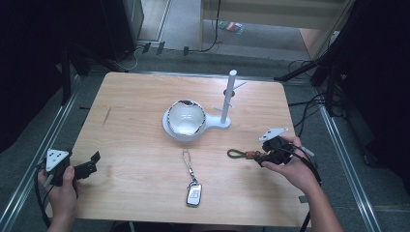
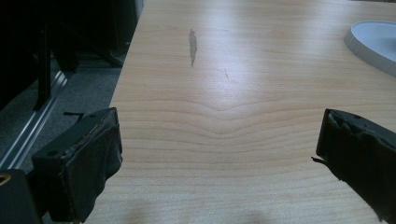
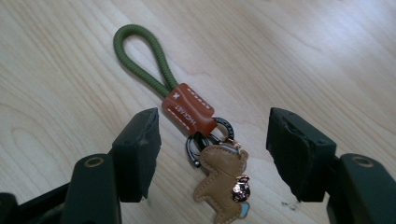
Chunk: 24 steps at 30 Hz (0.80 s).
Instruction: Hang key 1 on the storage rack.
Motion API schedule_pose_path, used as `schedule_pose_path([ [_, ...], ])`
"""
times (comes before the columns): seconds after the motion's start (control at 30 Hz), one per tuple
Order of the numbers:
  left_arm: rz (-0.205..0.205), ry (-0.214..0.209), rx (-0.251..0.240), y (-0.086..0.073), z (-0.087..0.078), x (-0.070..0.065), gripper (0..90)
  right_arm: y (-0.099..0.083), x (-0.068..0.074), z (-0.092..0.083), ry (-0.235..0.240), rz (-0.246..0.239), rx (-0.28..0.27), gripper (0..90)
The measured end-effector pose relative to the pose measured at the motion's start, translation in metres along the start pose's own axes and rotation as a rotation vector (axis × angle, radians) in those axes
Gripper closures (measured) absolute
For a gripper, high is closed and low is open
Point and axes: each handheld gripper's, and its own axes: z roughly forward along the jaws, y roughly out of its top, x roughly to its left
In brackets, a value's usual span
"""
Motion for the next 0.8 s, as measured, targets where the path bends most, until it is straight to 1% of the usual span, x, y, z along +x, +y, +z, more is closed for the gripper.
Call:
schedule_pose_path([
  [0.03, 0.000, 0.000, 0.000, 0.000, 0.000, 0.000, 0.6, 0.001, -0.001, 0.001, 0.014, -0.020, 0.004, 35.1],
  [0.07, -0.002, -0.001, 0.000, 0.000, 0.000, 0.000, 0.6, 0.002, 0.000, 0.003, 0.020, -0.024, 0.009, 35.0],
  [0.13, -0.003, -0.004, -0.001, 0.000, 0.000, 0.001, 0.6, 0.004, 0.000, 0.004, 0.022, -0.049, 0.030, 35.6],
  [0.17, -0.003, -0.004, -0.001, 0.000, 0.000, 0.001, 0.6, 0.005, 0.000, 0.005, 0.018, -0.056, 0.038, 35.8],
  [0.27, -0.001, -0.001, 0.000, 0.000, 0.000, 0.000, 0.6, 0.007, -0.002, 0.008, 0.030, -0.076, 0.060, 37.2],
  [0.3, -0.001, -0.001, 0.000, 0.000, 0.000, 0.000, 0.6, 0.007, -0.002, 0.008, 0.035, -0.069, 0.065, 37.9],
  [0.37, 0.001, 0.000, 0.001, 0.000, 0.000, 0.000, 0.6, 0.008, -0.003, 0.011, 0.050, -0.079, 0.081, 38.6],
  [0.43, 0.002, -0.001, 0.003, 0.000, 0.000, 0.000, 0.6, 0.010, -0.002, 0.013, 0.059, -0.097, 0.101, 38.9],
  [0.53, 0.002, -0.001, 0.002, 0.000, 0.000, 0.000, 0.6, 0.012, -0.002, 0.016, 0.058, -0.121, 0.118, 39.4],
  [0.57, 0.002, -0.001, 0.003, 0.000, 0.000, 0.000, 0.6, 0.013, -0.003, 0.018, 0.061, -0.136, 0.119, 39.5],
  [0.6, 0.003, -0.001, 0.003, 0.000, 0.000, 0.000, 0.6, 0.014, -0.003, 0.019, 0.065, -0.133, 0.125, 39.6],
  [0.67, 0.002, -0.001, 0.003, 0.000, 0.000, 0.000, 0.6, 0.015, -0.004, 0.022, 0.074, -0.148, 0.138, 40.1],
  [0.73, 0.001, -0.001, 0.003, 0.000, 0.000, 0.000, 0.6, 0.016, -0.005, 0.024, 0.077, -0.174, 0.156, 40.9],
  [0.8, 0.002, -0.001, 0.004, 0.000, 0.000, 0.000, 0.6, 0.018, -0.005, 0.026, 0.083, -0.184, 0.171, 42.2],
])
